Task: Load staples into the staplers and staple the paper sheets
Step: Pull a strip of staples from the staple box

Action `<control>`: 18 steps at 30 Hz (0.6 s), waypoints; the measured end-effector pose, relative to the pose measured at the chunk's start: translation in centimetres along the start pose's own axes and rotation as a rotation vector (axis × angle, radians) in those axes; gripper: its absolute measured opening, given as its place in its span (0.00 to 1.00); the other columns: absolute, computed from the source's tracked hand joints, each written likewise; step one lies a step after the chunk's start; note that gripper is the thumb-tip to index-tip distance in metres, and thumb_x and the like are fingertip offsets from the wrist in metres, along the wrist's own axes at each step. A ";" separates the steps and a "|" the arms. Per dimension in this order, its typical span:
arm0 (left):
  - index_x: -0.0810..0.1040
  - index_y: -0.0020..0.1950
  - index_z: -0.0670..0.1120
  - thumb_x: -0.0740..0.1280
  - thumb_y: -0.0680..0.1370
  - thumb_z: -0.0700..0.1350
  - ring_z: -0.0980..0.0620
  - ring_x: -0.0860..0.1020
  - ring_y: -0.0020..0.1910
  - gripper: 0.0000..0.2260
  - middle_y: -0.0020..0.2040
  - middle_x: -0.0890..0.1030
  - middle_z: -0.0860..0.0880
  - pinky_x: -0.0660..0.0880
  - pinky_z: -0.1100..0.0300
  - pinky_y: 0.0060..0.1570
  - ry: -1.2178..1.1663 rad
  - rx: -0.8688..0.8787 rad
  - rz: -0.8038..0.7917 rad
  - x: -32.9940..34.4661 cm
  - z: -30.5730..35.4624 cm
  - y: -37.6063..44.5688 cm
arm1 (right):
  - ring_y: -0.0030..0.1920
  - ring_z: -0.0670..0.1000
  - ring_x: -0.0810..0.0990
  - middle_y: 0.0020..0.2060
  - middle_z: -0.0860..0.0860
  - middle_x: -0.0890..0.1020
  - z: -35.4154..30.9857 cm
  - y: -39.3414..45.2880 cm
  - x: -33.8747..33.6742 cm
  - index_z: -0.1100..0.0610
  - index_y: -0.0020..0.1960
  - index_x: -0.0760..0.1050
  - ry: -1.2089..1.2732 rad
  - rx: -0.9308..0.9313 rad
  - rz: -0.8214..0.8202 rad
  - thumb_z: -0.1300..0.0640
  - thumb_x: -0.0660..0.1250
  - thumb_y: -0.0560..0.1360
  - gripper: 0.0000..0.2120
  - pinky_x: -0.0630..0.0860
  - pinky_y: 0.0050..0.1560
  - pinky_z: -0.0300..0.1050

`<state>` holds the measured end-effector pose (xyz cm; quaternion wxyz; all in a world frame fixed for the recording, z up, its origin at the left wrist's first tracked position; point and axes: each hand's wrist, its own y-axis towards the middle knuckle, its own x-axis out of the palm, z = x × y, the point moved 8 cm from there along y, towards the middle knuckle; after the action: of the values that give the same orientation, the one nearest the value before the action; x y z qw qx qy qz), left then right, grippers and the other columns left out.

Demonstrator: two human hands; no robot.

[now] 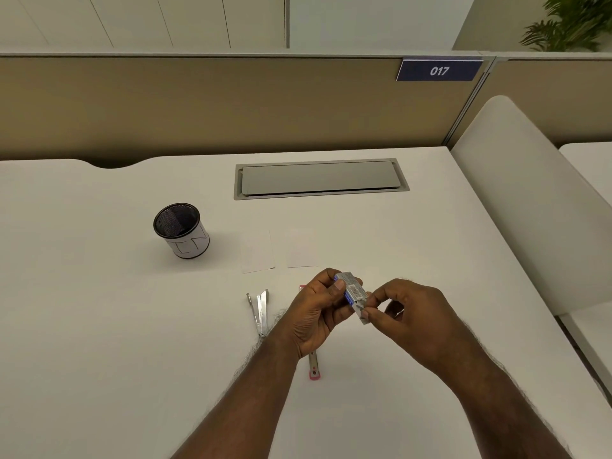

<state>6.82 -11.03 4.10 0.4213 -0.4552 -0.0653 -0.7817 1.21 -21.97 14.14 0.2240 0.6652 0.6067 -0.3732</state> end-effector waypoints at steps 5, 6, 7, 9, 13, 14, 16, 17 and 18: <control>0.76 0.51 0.41 0.64 0.76 0.41 0.47 0.84 0.46 0.06 0.51 0.83 0.42 0.82 0.61 0.39 0.004 -0.005 0.004 0.2 0.2 -0.1 | 0.33 0.44 0.78 0.36 0.42 0.80 0.0 0.2 -0.2 0.44 0.38 0.79 -0.006 0.019 -0.013 0.49 0.75 0.69 0.05 0.77 0.36 0.43; 0.76 0.51 0.41 0.64 0.75 0.41 0.47 0.84 0.46 0.06 0.51 0.83 0.41 0.82 0.62 0.38 0.002 -0.005 0.001 0.3 0.2 -0.1 | 0.32 0.44 0.77 0.35 0.42 0.80 0.0 0.2 -0.3 0.44 0.38 0.79 -0.003 0.023 -0.013 0.49 0.76 0.69 0.05 0.76 0.35 0.42; 0.76 0.52 0.41 0.64 0.75 0.41 0.47 0.84 0.45 0.07 0.51 0.83 0.41 0.82 0.62 0.38 -0.001 -0.005 -0.004 0.5 0.2 -0.2 | 0.31 0.44 0.76 0.34 0.43 0.80 0.1 0.2 -0.3 0.44 0.38 0.79 0.004 0.029 -0.010 0.50 0.76 0.69 0.05 0.74 0.34 0.40; 0.75 0.51 0.41 0.64 0.76 0.40 0.48 0.84 0.45 0.06 0.50 0.83 0.42 0.81 0.62 0.37 -0.007 -0.007 -0.006 0.5 0.2 -0.2 | 0.29 0.43 0.74 0.31 0.45 0.80 0.2 0.2 -0.6 0.44 0.37 0.79 0.033 0.042 0.004 0.50 0.75 0.69 0.06 0.70 0.31 0.37; 0.76 0.51 0.40 0.63 0.77 0.40 0.48 0.84 0.44 0.06 0.49 0.84 0.43 0.81 0.62 0.38 -0.006 -0.005 -0.001 0.5 0.3 -0.2 | 0.33 0.44 0.79 0.33 0.40 0.82 0.2 0.0 -1.1 0.45 0.38 0.77 0.079 0.018 0.048 0.56 0.74 0.71 0.09 0.73 0.33 0.34; 0.75 0.51 0.40 0.63 0.76 0.40 0.48 0.84 0.44 0.06 0.49 0.84 0.43 0.82 0.62 0.39 -0.007 -0.004 -0.002 0.5 0.3 -0.2 | 0.33 0.43 0.80 0.35 0.38 0.82 0.2 0.0 -1.2 0.45 0.38 0.77 0.092 0.012 0.054 0.57 0.73 0.72 0.09 0.74 0.33 0.33; 0.75 0.52 0.40 0.63 0.77 0.40 0.47 0.84 0.45 0.06 0.51 0.83 0.42 0.82 0.61 0.39 -0.013 -0.003 -0.006 0.4 0.2 -0.2 | 0.34 0.42 0.81 0.36 0.38 0.82 0.1 -0.2 -1.3 0.44 0.40 0.76 0.130 0.000 0.069 0.58 0.72 0.73 0.10 0.76 0.35 0.34; 0.76 0.52 0.40 0.63 0.77 0.40 0.47 0.84 0.46 0.07 0.51 0.83 0.41 0.82 0.61 0.39 -0.015 -0.003 -0.004 0.4 0.2 -0.2 | 0.34 0.42 0.82 0.36 0.39 0.83 0.1 -0.2 -1.4 0.43 0.41 0.77 0.161 -0.005 0.079 0.59 0.72 0.73 0.11 0.78 0.37 0.36; 0.76 0.53 0.40 0.63 0.77 0.40 0.47 0.84 0.46 0.07 0.52 0.83 0.41 0.82 0.61 0.39 -0.015 -0.003 0.000 0.3 0.2 -0.2 | 0.34 0.43 0.82 0.36 0.41 0.83 0.1 -0.3 -1.5 0.42 0.42 0.78 0.197 -0.005 0.088 0.59 0.72 0.73 0.11 0.80 0.39 0.39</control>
<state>6.76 -11.02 4.51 0.4201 -0.4615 -0.0674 -0.7785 0.96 -22.94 15.26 0.1811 0.7240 0.5970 -0.2942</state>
